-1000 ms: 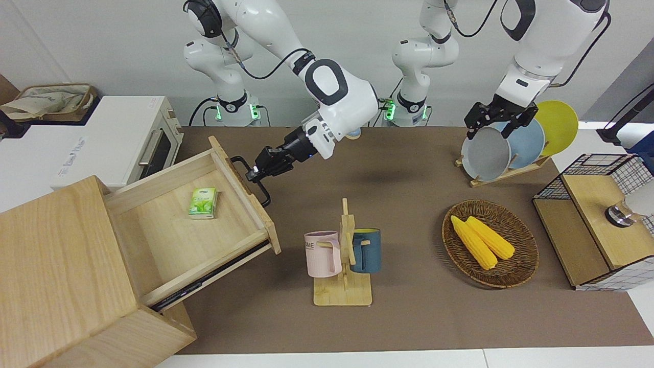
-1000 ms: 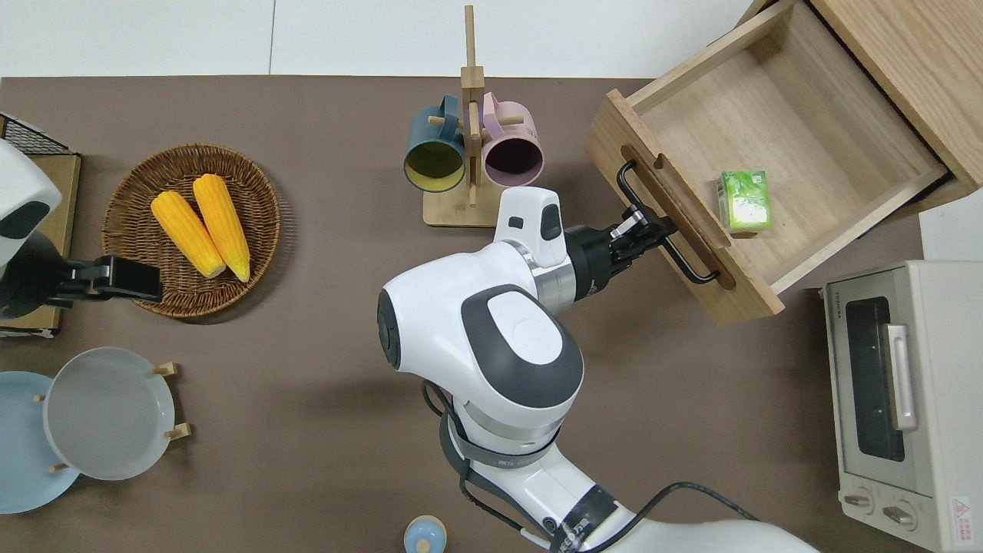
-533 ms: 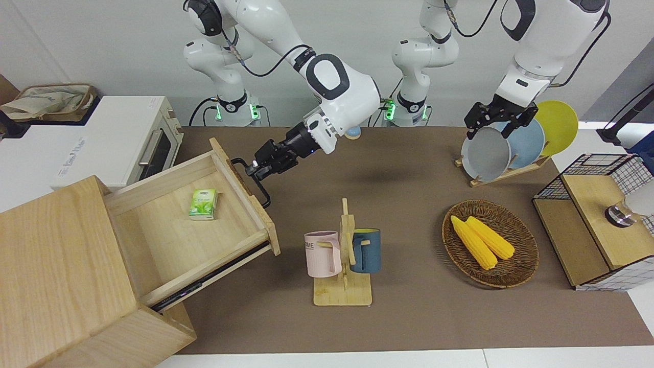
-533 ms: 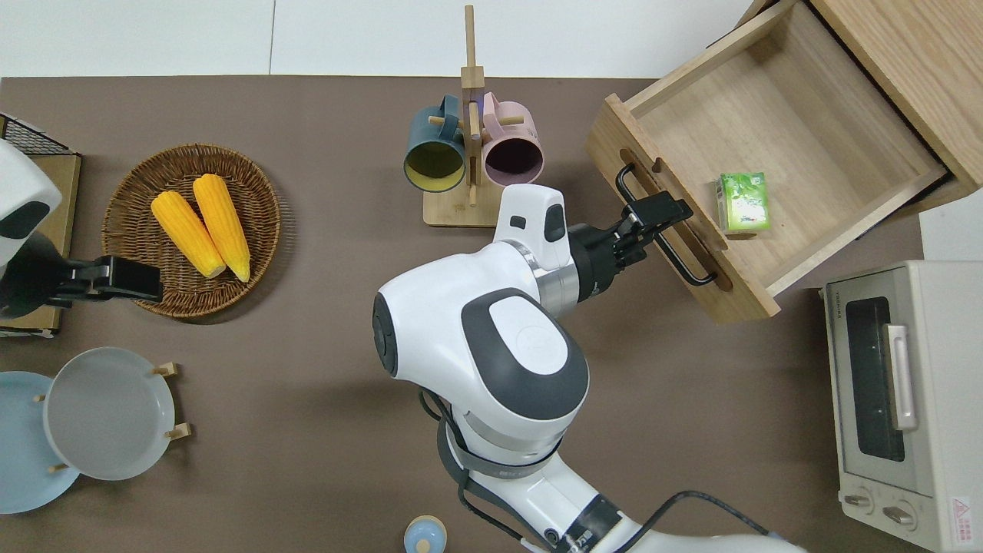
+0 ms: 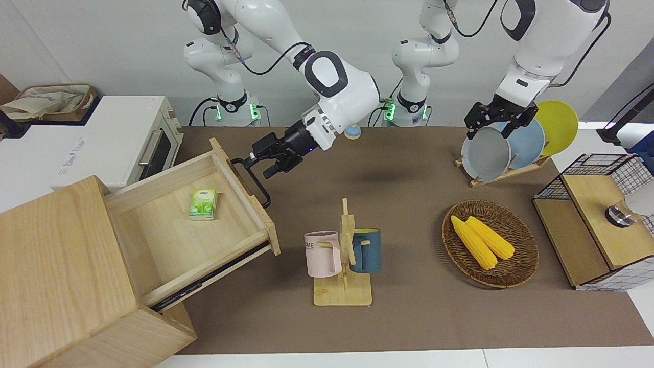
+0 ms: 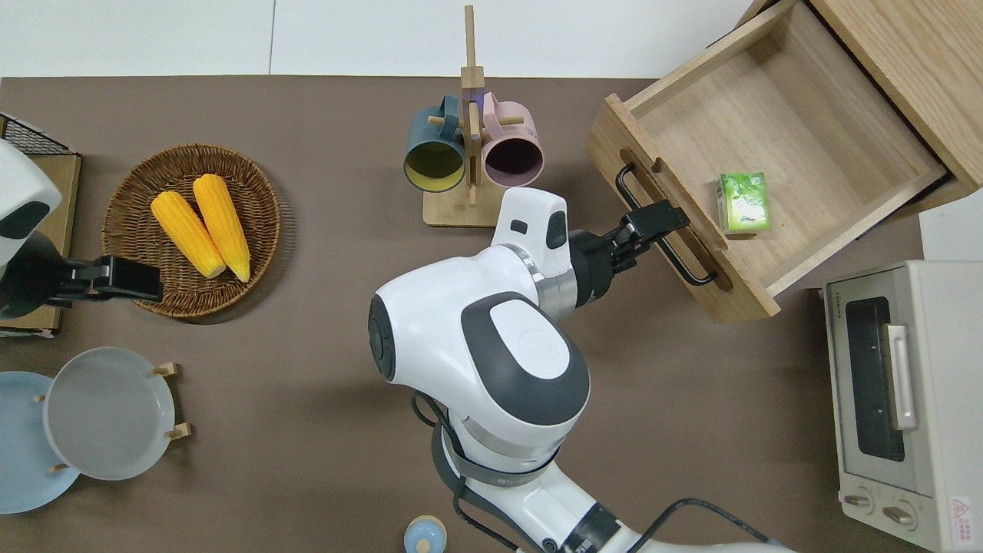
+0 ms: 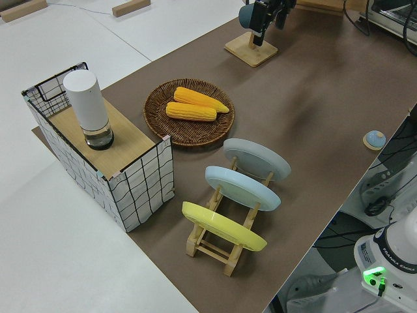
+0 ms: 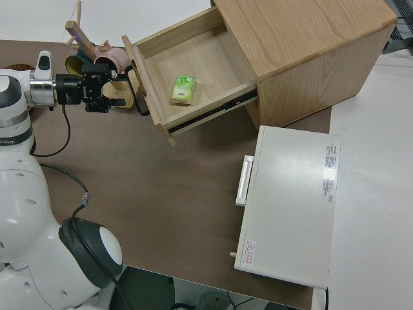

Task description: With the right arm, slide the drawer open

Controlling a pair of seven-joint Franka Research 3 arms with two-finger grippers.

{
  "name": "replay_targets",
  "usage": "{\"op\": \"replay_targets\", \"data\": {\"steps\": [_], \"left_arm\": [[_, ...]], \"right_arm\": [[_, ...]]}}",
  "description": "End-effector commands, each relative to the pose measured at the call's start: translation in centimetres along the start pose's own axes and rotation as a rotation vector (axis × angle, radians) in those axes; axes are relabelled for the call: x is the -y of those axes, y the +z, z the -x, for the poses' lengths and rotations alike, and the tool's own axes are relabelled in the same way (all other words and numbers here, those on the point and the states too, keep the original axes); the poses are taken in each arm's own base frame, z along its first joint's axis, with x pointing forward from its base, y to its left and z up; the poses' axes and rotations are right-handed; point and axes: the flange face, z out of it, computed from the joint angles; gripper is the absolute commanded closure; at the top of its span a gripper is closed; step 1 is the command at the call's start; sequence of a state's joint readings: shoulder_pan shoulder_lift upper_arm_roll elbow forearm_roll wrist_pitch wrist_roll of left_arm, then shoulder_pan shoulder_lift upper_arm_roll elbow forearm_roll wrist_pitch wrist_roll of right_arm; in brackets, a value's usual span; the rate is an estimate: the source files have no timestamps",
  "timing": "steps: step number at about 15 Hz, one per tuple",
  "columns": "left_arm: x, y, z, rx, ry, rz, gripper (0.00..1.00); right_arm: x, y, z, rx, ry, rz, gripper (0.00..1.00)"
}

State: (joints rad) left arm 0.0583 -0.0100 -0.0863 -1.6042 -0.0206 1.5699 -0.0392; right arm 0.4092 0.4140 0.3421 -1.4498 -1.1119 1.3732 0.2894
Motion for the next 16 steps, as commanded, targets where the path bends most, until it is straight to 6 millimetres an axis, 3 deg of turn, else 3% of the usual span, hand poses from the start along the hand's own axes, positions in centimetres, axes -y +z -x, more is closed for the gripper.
{"op": "replay_targets", "data": {"steps": [1,3,7,10,16], "left_arm": [[0.1,-0.2,0.4,0.006,0.007,-0.012,0.0],[0.0,-0.2,0.4,0.006,0.008,-0.012,0.0],[0.1,-0.2,0.4,0.006,0.007,-0.012,0.0],[0.1,-0.3,0.5,0.006,0.007,-0.012,0.0],[0.1,-0.2,0.4,0.007,0.008,-0.012,0.0]], "right_arm": [[-3.0,-0.2,1.8,0.03,0.053,-0.101,0.017],[-5.8,-0.6,3.2,0.024,0.095,-0.171,0.019],[-9.2,-0.2,5.3,0.048,0.151,-0.276,0.017],[-11.0,1.1,6.3,0.081,0.18,-0.37,0.017],[-18.6,3.7,10.3,0.048,0.271,-0.637,0.017]]}}
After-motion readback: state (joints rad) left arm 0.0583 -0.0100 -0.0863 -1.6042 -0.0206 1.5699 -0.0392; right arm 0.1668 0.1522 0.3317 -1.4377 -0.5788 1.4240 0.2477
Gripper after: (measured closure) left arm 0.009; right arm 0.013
